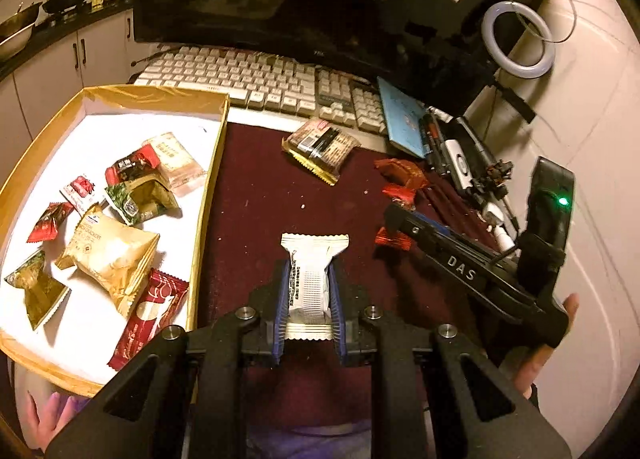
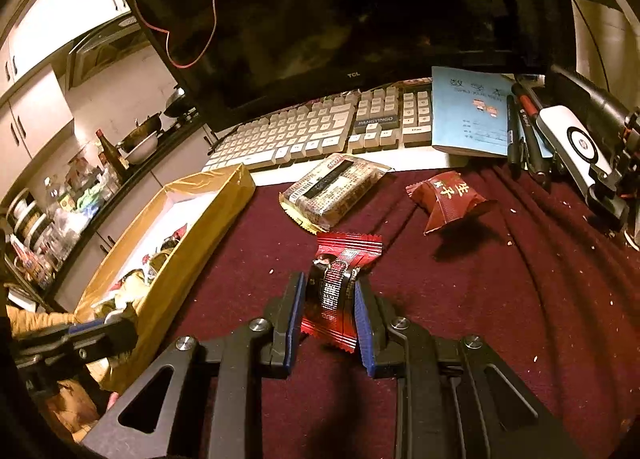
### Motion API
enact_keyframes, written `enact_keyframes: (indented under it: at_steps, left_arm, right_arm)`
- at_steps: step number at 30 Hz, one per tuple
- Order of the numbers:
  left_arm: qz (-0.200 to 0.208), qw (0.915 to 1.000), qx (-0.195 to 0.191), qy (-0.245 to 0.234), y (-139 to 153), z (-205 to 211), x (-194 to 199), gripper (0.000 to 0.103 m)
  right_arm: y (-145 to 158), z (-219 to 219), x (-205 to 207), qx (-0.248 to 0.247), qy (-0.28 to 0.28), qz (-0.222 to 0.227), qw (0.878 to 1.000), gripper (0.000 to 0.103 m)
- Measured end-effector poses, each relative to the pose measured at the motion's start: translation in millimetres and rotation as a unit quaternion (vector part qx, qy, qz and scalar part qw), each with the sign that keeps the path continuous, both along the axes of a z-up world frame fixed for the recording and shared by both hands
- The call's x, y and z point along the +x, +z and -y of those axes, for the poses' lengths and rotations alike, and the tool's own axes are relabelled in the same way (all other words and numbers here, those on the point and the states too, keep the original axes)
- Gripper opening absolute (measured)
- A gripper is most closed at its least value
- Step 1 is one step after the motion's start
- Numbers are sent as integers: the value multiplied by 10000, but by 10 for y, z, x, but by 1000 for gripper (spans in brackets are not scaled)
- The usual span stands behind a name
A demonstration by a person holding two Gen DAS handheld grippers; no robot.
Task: Organize snacks
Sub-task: 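Carry both packets over the white tray and open both tools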
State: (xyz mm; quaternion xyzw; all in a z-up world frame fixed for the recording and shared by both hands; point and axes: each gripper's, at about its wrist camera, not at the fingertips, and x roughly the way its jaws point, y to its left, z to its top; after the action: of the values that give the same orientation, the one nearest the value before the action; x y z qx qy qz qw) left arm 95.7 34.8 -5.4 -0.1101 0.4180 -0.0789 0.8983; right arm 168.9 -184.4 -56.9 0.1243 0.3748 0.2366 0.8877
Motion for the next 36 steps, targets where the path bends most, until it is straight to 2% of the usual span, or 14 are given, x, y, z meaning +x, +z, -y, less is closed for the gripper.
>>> enact_keyframes:
  at_steps: [3, 10, 17, 21, 25, 29, 36]
  left_arm:
    - [126, 9998, -140, 90, 82, -94, -65, 16]
    - [349, 9983, -268, 382, 239, -330, -166, 16]
    - [553, 9890, -233, 1355, 378, -1054, -233, 16]
    - [421, 9805, -363, 1883, 329, -1642, -90, 16]
    - [168, 9769, -306, 2109, 197, -1985, 243, 16]
    - [-288, 9764, -160, 2134, -7, -2085, 688, 16]
    - [-882, 9755, 151, 2007, -313, -2034, 1096, 16]
  right_arm:
    - [87, -95, -55, 230, 160, -11, 9996, 24]
    - [422, -566, -146, 221, 625, 241, 9975, 24]
    - [622, -1353, 19, 16, 1303, 119, 9914, 24]
    - [527, -1755, 273, -168, 1558, -326, 9871, 24]
    - [453, -2153, 530, -398, 1754, -721, 9810, 24]
    - [324, -2518, 821, -549, 1936, -1095, 9734, 24]
    - [195, -2964, 1086, -1096, 1969, -1051, 9686, 26]
